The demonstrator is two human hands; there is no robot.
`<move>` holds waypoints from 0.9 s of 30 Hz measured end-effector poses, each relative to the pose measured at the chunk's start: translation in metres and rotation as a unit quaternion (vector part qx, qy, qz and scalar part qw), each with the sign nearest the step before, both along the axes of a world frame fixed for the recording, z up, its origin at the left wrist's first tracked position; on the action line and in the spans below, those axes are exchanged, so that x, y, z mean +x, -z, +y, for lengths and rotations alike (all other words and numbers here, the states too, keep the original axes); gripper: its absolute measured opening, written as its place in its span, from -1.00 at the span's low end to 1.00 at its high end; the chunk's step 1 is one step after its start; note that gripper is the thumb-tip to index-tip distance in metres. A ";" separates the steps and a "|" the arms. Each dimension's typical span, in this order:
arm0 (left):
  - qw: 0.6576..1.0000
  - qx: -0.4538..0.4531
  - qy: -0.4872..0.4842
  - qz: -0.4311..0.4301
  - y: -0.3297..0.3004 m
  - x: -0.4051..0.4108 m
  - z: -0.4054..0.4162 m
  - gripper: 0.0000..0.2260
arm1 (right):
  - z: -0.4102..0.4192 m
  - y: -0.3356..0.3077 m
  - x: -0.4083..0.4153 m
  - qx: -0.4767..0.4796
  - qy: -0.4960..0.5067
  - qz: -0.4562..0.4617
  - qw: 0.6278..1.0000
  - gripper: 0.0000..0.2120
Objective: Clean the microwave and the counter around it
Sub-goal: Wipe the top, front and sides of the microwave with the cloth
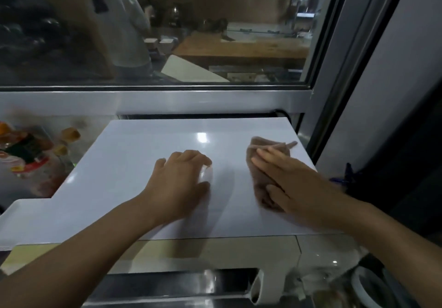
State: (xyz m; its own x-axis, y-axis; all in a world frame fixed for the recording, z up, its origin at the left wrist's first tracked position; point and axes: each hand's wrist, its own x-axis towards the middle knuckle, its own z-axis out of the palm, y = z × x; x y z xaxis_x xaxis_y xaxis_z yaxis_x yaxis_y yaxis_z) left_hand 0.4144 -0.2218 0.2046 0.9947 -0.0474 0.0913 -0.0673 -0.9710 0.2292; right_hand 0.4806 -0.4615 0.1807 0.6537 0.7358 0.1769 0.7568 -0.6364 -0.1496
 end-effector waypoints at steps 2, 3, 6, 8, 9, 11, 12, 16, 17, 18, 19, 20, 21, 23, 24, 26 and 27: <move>1.000 -0.009 0.021 -0.006 0.001 0.007 -0.012 -0.62 | -0.014 0.002 0.000 0.007 0.021 0.002 1.000 -0.38; 1.000 -0.008 0.025 -0.007 0.002 0.011 -0.018 -0.62 | -0.015 0.003 0.008 0.010 0.036 0.006 0.999 -0.40; 1.000 0.004 0.019 -0.002 0.005 0.018 -0.026 -0.63 | -0.012 0.001 0.054 -0.022 0.110 -0.009 0.994 -0.50; 1.000 0.005 0.013 0.004 0.006 0.019 -0.025 -0.64 | -0.010 -0.001 0.089 -0.008 0.158 0.019 0.987 -0.54; 1.000 0.000 0.012 0.008 0.005 0.018 -0.025 -0.64 | -0.010 -0.003 0.101 0.018 0.183 0.055 0.982 -0.55; 1.000 -0.009 0.008 0.014 0.003 0.018 -0.027 -0.64 | -0.010 -0.005 0.116 0.064 0.215 0.107 0.969 -0.54; 1.000 -0.011 0.003 0.016 0.002 0.019 -0.028 -0.65 | -0.009 -0.004 0.117 0.075 0.229 0.120 0.963 -0.53; 1.000 -0.004 -0.011 0.024 -0.001 0.018 -0.032 -0.66 | -0.016 -0.001 0.087 0.091 0.249 0.133 0.955 -0.52; 1.000 0.003 -0.009 0.027 -0.002 0.017 -0.033 -0.66 | -0.021 0.001 0.073 0.093 0.246 0.127 0.956 -0.51; 1.000 0.011 -0.007 0.027 -0.003 0.016 -0.033 -0.66 | -0.026 0.003 0.058 0.095 0.243 0.121 0.958 -0.52; 1.000 0.017 -0.003 0.026 -0.004 0.014 -0.034 -0.66 | -0.030 0.004 0.042 0.097 0.240 0.119 0.958 -0.51; 1.000 0.020 0.000 0.024 -0.005 0.011 -0.035 -0.66 | -0.035 0.005 0.025 0.097 0.239 0.120 0.958 -0.51; 1.000 0.020 0.003 0.022 -0.005 0.008 -0.036 -0.65 | -0.040 0.006 0.008 0.095 0.238 0.117 0.959 -0.50; 1.000 0.014 0.006 0.016 -0.006 -0.002 -0.039 -0.64 | -0.049 0.007 -0.023 0.091 0.225 0.094 0.966 -0.51; 1.000 0.012 0.009 0.007 -0.005 -0.008 -0.040 -0.65 | -0.053 0.008 -0.039 0.096 0.213 0.086 0.969 -0.53; 0.999 0.022 0.018 -0.018 -0.002 -0.023 -0.035 -0.66 | -0.058 0.009 -0.063 0.107 0.195 0.083 0.971 -0.58; 0.999 0.029 0.016 -0.026 0.000 -0.030 -0.031 -0.65 | -0.060 0.010 -0.070 0.105 0.194 0.082 0.972 -0.60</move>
State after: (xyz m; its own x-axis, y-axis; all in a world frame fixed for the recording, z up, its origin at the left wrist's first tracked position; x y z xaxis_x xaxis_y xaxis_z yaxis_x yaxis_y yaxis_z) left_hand 0.3844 -0.2526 0.2046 0.9865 -0.0867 0.1392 -0.1098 -0.9797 0.1677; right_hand 0.4106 -0.5212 0.1710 0.9065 0.3882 0.1663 0.4217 -0.8112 -0.4052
